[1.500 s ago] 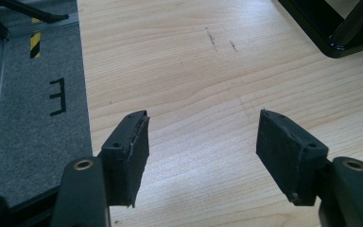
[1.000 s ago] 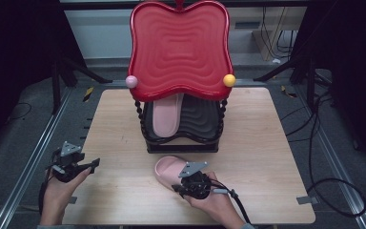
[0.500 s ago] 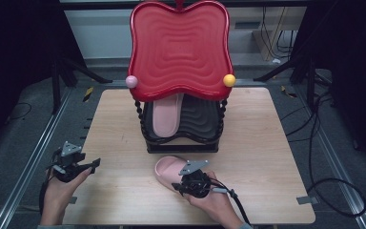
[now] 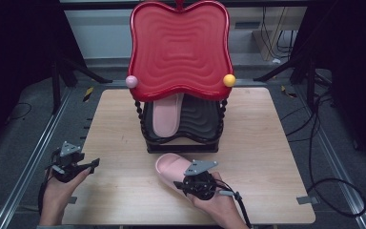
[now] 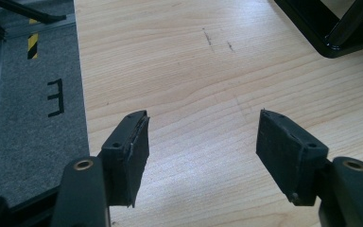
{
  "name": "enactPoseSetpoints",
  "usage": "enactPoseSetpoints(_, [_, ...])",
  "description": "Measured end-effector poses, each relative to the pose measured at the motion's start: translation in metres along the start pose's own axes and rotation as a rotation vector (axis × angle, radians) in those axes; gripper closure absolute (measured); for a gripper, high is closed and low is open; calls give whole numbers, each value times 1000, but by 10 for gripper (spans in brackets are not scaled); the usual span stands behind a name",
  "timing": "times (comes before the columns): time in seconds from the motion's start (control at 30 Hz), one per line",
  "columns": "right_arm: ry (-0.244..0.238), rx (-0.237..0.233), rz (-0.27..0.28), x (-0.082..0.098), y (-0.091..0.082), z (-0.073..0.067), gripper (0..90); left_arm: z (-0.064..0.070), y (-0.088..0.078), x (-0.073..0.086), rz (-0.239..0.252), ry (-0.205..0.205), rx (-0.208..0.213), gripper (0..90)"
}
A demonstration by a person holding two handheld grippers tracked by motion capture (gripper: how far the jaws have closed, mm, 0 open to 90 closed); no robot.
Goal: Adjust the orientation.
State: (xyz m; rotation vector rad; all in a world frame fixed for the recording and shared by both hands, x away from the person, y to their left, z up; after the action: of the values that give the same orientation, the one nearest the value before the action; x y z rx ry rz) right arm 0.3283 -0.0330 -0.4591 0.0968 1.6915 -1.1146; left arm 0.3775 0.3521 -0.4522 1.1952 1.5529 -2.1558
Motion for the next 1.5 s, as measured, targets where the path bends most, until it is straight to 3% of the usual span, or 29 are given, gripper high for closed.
enactPoseSetpoints(0.2, [38, 7, 74, -10, -31, 6, 827, 0, 1, 0, -3, -1, -1, 349])
enactPoseSetpoints(0.43, [119, 50, 132, -19, -44, 24, 827, 1, 2, 1, -7, 1, 1, 349])
enactPoseSetpoints(0.57, [191, 89, 174, -29, -48, 35, 826, 1, 3, 1, -10, -2, 2, 349])
enactPoseSetpoints(0.9, [236, 196, 237, -46, -51, 44, 827, 1, 6, 2, -18, -1, 7, 349])
enactPoseSetpoints(1.17, [279, 277, 287, -61, -42, 51, 826, 0, 5, 2, -14, -3, 6, 349])
enactPoseSetpoints(1.5, [342, 334, 322, -73, -27, 58, 825, -1, 5, 3, -13, -8, 8, 349])
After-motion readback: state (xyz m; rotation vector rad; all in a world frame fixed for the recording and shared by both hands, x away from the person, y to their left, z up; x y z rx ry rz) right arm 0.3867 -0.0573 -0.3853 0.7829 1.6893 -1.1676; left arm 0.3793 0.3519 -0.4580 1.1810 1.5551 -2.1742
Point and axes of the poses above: each handheld gripper's, and its own axes: y roughly forward along the jaws, x roughly out of its underside, z roughly to its right, the point moved 3 cm from there along y, roughly forward along the jaws, and after that the axes turned 13 degrees about x, right-handed, at the moved point
